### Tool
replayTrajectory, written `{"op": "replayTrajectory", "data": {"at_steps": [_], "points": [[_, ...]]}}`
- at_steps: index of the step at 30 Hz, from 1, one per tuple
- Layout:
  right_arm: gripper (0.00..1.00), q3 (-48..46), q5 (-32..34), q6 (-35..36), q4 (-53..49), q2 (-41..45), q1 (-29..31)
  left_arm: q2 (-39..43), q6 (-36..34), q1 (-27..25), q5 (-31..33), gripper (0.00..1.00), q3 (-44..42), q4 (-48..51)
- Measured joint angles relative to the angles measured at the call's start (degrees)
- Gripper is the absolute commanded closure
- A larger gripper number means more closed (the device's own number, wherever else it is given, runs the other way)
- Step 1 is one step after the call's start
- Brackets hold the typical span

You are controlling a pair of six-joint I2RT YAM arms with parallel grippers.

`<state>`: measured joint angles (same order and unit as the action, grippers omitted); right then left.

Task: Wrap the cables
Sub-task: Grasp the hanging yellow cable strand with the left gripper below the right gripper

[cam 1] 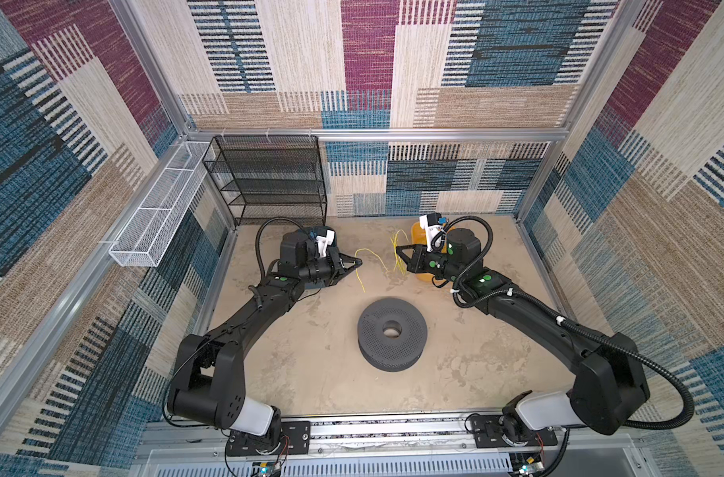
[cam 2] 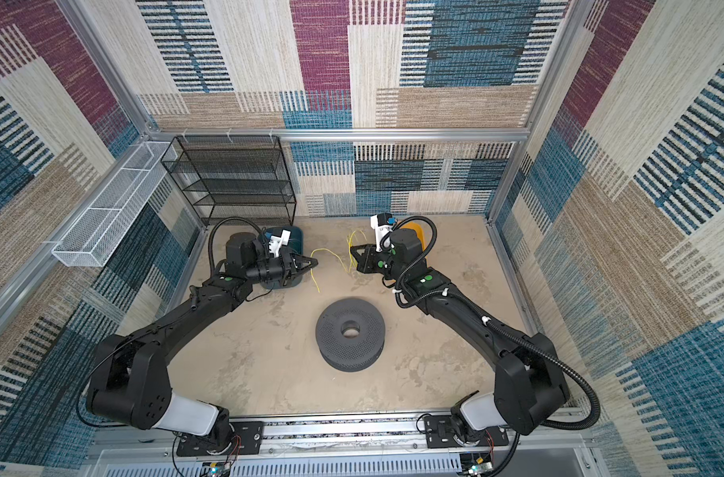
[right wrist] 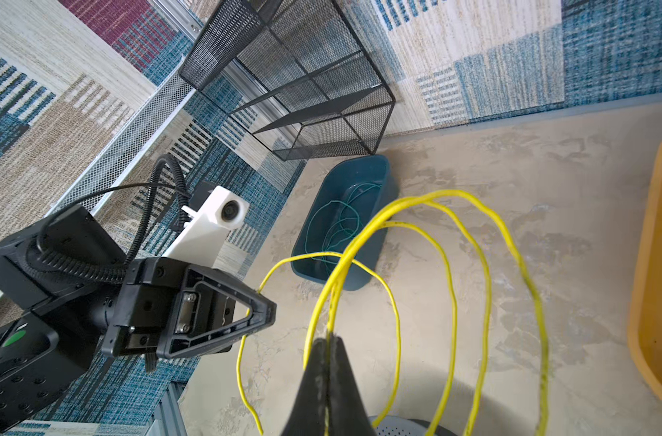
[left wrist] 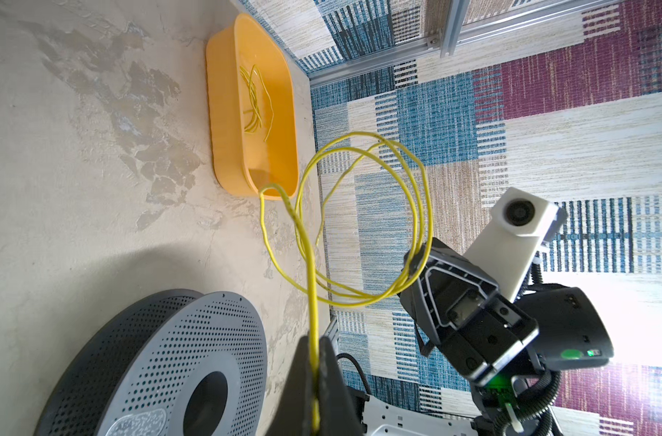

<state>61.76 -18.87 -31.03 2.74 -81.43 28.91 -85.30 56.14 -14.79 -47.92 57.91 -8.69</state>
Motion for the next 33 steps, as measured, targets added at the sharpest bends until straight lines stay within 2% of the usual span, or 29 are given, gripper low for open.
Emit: {"op": "replayTrajectory", "data": {"at_steps": [3,7,15,22,26,29,33], "points": [[0.86,-0.02,0.48,-0.13,0.44,-0.35,0.0,0.04,-0.24,0.04,0.04,1.0,0.0,0.02],[0.74,0.04,-1.05,-0.13,0.42,-2.1,-0.11,0.13,-0.39,0.02,0.04,1.0,0.0,0.04],[0.71,0.13,-3.48,0.09,-0.04,-1.77,-0.04,0.13,-0.39,0.02,-0.02,1.0,-0.02,-0.07],[0.63,-0.66,-3.39,0.33,-0.85,1.46,-0.04,1.33,-1.2,-0.02,0.68,1.0,-0.7,-0.48],[0.59,1.53,-3.67,1.44,-2.38,1.75,1.03,3.48,-6.78,-0.63,5.75,1.0,1.27,5.53],[0.58,4.76,-3.61,3.06,-3.91,0.85,3.65,5.2,-13.07,-1.79,12.11,1.0,4.04,11.45],[0.58,6.78,-1.42,4.52,-4.98,0.13,6.34,7.43,-22.64,-4.66,24.0,1.0,6.32,18.71]]}}
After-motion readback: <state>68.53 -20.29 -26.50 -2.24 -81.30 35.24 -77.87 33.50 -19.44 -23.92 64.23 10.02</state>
